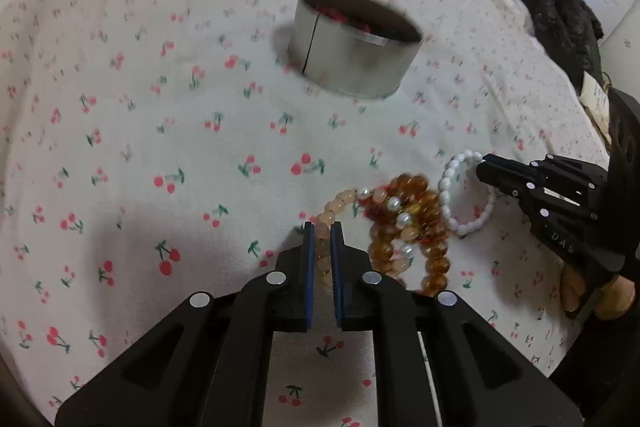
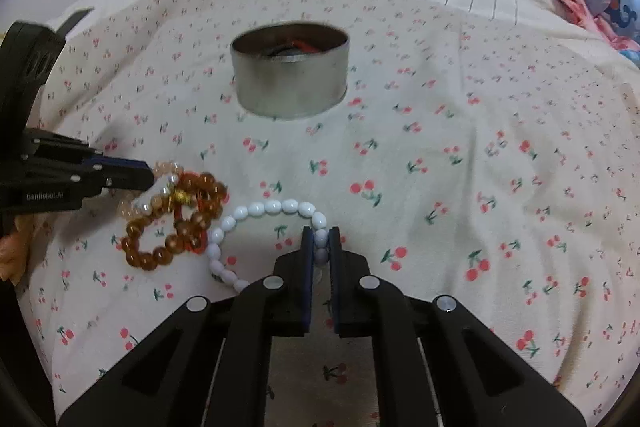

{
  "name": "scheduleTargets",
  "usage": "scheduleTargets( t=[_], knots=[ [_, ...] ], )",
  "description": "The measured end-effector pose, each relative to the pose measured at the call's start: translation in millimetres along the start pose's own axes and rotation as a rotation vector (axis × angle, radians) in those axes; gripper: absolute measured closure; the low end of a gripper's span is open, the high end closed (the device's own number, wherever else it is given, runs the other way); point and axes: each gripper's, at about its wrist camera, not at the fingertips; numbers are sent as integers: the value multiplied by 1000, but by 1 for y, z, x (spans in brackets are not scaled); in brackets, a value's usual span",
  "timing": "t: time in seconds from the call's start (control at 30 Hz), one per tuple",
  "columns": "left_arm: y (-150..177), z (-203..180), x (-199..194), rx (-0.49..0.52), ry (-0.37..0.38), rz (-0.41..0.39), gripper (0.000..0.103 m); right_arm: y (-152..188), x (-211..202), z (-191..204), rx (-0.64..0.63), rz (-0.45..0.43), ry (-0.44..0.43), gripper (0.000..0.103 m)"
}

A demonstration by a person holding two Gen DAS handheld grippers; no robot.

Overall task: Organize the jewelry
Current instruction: 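Carry the white bead bracelet over the tin with the right tool and release it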

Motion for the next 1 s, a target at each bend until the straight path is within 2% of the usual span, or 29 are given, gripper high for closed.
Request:
scheduleTargets(
  t=[0.17, 0.27, 0.47, 0.57, 0.67, 1.0],
  knots=[
    [-9, -5, -29, 15, 42, -136, 96, -6, -15, -13, 63, -72, -10, 95],
    [-9, -10, -35, 29, 47, -168, 96, -9, -20, -18, 89, -93, -18, 95],
    [-13, -17, -42, 59, 89, -198, 96, -14, -24, -23, 125, -106, -70, 95],
    [-15, -20, -41, 69, 92, -191, 96, -16, -31, -26, 151, -134, -125, 95],
    [-20, -26, -50, 73, 136, -216, 96, -22, -40, -25, 165, -184, -175, 95],
    [-33, -42, -62, 95, 173, -240, 96, -29, -52, -28, 196, -236, -243, 95]
  ],
)
Point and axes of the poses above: each gripper's, at about its wrist camera, not at the fingertips, and x roughly the way its jaws point, z to its left, y to its underside, and after that the axes turned 7 degrees about y, right-handed
